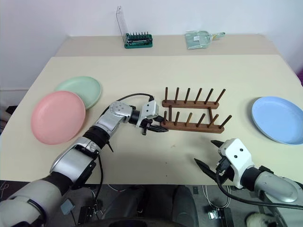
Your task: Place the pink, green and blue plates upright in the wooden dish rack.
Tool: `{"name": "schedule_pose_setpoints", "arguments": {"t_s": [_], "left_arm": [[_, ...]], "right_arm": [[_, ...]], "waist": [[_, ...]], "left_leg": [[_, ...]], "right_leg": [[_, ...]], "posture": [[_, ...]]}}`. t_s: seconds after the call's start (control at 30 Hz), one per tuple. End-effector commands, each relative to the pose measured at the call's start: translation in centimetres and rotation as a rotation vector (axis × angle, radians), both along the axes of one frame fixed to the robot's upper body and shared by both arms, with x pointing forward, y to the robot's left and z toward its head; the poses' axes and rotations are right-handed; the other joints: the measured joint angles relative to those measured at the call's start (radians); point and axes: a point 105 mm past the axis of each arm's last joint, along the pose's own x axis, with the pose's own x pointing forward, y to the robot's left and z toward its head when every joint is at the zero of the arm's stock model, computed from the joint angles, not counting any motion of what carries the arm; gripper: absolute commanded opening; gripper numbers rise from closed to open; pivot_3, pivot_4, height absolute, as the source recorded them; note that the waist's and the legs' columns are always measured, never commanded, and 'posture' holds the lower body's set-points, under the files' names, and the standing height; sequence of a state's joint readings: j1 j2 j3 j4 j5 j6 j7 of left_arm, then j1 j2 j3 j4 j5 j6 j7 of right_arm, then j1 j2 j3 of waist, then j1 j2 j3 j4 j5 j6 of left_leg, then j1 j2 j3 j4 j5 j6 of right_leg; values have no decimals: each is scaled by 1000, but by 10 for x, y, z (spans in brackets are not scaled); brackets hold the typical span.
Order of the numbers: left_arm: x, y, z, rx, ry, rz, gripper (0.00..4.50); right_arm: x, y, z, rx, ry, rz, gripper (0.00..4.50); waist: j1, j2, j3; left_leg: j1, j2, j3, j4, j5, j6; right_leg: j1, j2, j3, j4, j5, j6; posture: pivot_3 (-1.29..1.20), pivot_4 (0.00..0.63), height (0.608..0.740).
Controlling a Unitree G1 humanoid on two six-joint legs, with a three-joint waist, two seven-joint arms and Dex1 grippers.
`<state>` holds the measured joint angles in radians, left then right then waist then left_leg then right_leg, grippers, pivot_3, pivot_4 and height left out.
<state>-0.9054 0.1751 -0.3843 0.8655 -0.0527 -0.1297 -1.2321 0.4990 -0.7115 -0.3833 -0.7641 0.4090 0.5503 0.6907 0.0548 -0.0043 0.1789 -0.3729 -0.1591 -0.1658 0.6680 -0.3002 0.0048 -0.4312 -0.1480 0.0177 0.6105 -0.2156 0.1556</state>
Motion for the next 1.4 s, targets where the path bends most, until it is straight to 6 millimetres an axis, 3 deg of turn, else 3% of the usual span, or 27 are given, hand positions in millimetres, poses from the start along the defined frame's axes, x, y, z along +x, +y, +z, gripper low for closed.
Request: {"name": "schedule_pose_setpoints", "arguments": {"t_s": [0.03, 0.07, 0.13, 0.23, 0.4, 0.47, 0.5, 0.67, 0.83, 1.13, 1.4], "left_arm": [[9, 7, 9, -9, -29, 50, 4189], [9, 11, 10, -10, -26, 59, 4462], [8, 17, 11, -15, -31, 73, 4462], [-8, 39, 15, -36, 18, 79, 3608], [-39, 30, 17, -13, 28, 75, 1007], [-48, 22, 13, 11, 19, 92, 988], [-50, 20, 13, 14, 3, 93, 988], [-57, 0, 1, 32, -6, 154, 988], [-37, -2, -10, 70, -49, 298, 988], [-1, -6, -3, 13, -121, 459, 988], [6, -10, 1, -5, -150, 451, 988]], "right_arm": [[7, -2, 14, -18, -62, 2, 4500], [8, -4, 14, -24, -59, -1, 4500], [10, -7, 13, -47, -60, -14, 4500], [19, -24, 7, -108, -32, -74, 3794], [27, -28, 3, -151, -7, -85, 1229], [32, -31, 2, -182, -12, -98, 238], [33, -32, 2, -189, -12, -106, 105], [46, -26, -6, -238, 3, -83, 105], [67, -26, -14, -273, -11, -99, 105], [107, -35, -15, -323, -112, -121, 105], [125, -44, -8, -340, -179, -144, 105]], "waist": [[-7, 0, 0], [-11, 0, 0], [-16, 0, 0], [-27, 0, 0], [-22, 0, 0], [-12, 0, 0], [-12, 0, 0], [-15, 0, 0], [-12, 0, -1], [-15, -2, -2], [-16, -2, -2]], "left_leg": [[0, 0, 0, 0, 0, 0], [0, 0, 0, 0, 0, 0], [0, 0, 0, 0, 0, 0], [0, 0, 0, 0, 0, 0], [0, 0, -1, 0, 0, 0], [0, -1, 0, 0, 0, 0], [0, -1, 0, 1, 0, 0], [0, 0, 0, 0, 0, 0], [1, 0, 0, 0, 0, 0], [3, -1, 0, 2, 1, -1], [3, -1, 0, 1, 1, -1]], "right_leg": [[0, 0, 0, 0, 0, 0], [0, 0, 0, 0, 0, 0], [0, 0, 0, 0, 0, 0], [-1, 0, 1, 0, 0, 0], [-1, 0, 1, 2, 0, 0], [0, -1, 1, 2, 0, 0], [0, -1, 1, 1, 0, 0], [0, 0, 1, 2, 0, 0], [0, 0, 1, 2, 0, 0], [3, 0, 1, 1, 0, 0], [3, 0, 1, 2, 0, 0]], "posture": [[0, 150, 735], [0, 150, 735], [0, 150, 735], [0, 150, 735], [0, 150, 735], [0, 150, 735], [0, 150, 735], [0, 150, 735], [0, 150, 735], [0, 150, 735], [0, 150, 735]]}}
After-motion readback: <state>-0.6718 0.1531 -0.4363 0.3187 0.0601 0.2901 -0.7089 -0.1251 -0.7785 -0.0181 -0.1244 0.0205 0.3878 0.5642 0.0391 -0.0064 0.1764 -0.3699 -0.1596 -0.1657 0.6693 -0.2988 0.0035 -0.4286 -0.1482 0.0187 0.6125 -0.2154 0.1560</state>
